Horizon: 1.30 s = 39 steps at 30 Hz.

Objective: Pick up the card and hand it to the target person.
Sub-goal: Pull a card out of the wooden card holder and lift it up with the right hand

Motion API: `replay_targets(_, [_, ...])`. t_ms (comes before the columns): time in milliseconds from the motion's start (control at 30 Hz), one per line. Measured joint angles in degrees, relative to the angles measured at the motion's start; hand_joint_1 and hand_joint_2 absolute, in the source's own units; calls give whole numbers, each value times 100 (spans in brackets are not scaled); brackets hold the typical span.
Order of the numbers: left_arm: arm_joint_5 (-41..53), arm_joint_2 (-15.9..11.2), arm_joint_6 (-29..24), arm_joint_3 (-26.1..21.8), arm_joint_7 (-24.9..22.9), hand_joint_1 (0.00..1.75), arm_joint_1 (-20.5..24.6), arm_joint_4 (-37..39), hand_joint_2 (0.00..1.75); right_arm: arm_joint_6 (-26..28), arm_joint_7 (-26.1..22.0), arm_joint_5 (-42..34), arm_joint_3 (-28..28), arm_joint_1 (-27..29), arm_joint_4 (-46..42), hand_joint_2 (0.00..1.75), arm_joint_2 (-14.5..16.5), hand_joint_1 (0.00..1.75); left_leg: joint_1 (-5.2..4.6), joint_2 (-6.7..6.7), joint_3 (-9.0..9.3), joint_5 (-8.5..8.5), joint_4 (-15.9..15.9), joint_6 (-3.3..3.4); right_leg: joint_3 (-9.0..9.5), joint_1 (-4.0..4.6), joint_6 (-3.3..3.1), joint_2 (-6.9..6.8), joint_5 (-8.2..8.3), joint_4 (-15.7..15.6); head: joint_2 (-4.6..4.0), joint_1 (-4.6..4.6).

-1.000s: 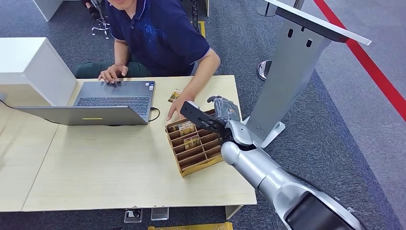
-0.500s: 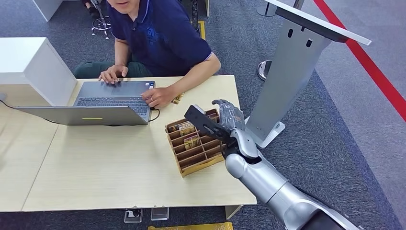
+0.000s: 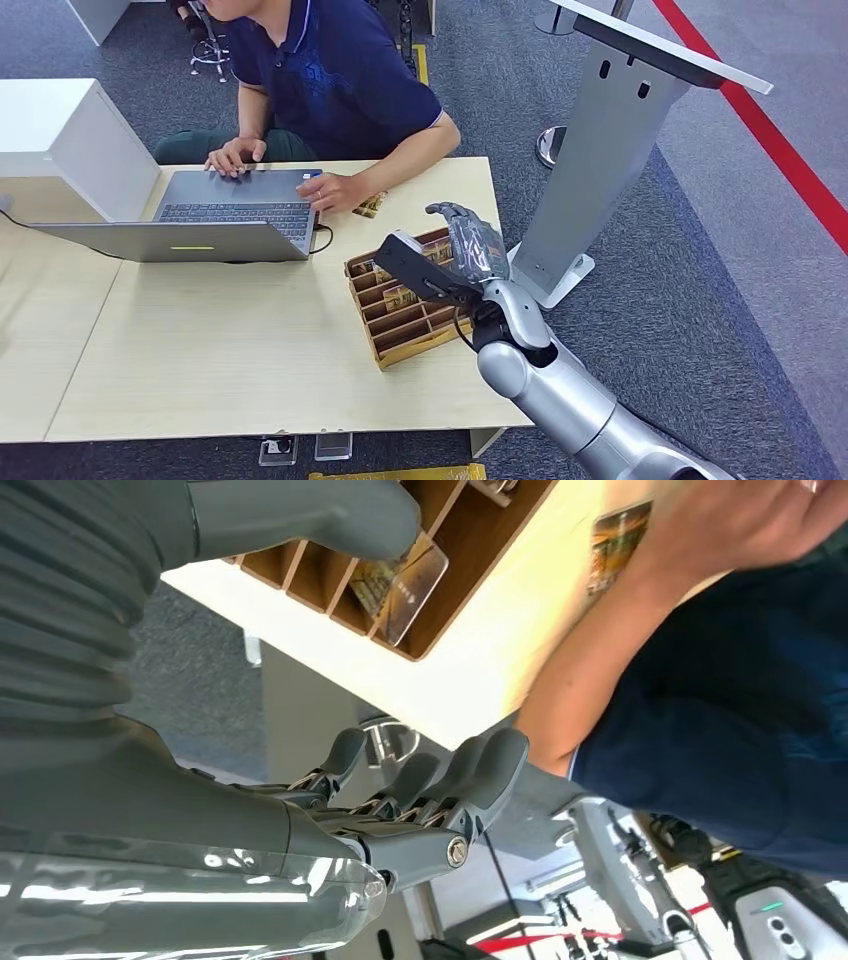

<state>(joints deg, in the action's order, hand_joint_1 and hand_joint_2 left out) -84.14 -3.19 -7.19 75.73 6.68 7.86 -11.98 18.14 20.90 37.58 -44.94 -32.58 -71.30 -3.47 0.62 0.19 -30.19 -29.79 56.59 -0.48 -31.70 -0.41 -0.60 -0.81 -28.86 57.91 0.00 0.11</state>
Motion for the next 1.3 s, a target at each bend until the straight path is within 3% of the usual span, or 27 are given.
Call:
replay_targets(200, [4, 1, 0, -2, -2, 0, 4, 0, 0, -14, -309, -146, -5, -89, 178, 175, 50, 61, 0, -1, -3, 0, 0, 0, 0, 0, 0, 0, 0, 1, 0, 4])
replay_targets(500, [4, 5, 13, -4, -3, 0, 6, 0, 0, -6, -606, -200, -80, -531, 1058, 175, 363, 61, 0, -3, -4, 1, 0, 0, 0, 0, 0, -1, 0, 3, 0, -1])
replay_targets(867, [19, 29, 66, -4, -25, 0, 8, 0, 0, 5, -550, -173, -154, -745, 1944, 175, 579, 67, 0, -6, -4, 0, 0, 0, -1, 0, 0, -2, 0, 3, 0, 3])
replay_targets(1300, [50, 33, 68, -4, -43, 0, 9, 0, 0, -14, -163, 16, -205, -780, 2234, 175, 571, 74, 0, -5, -2, 1, 0, 0, -2, 0, 0, -2, 0, 2, 0, 5])
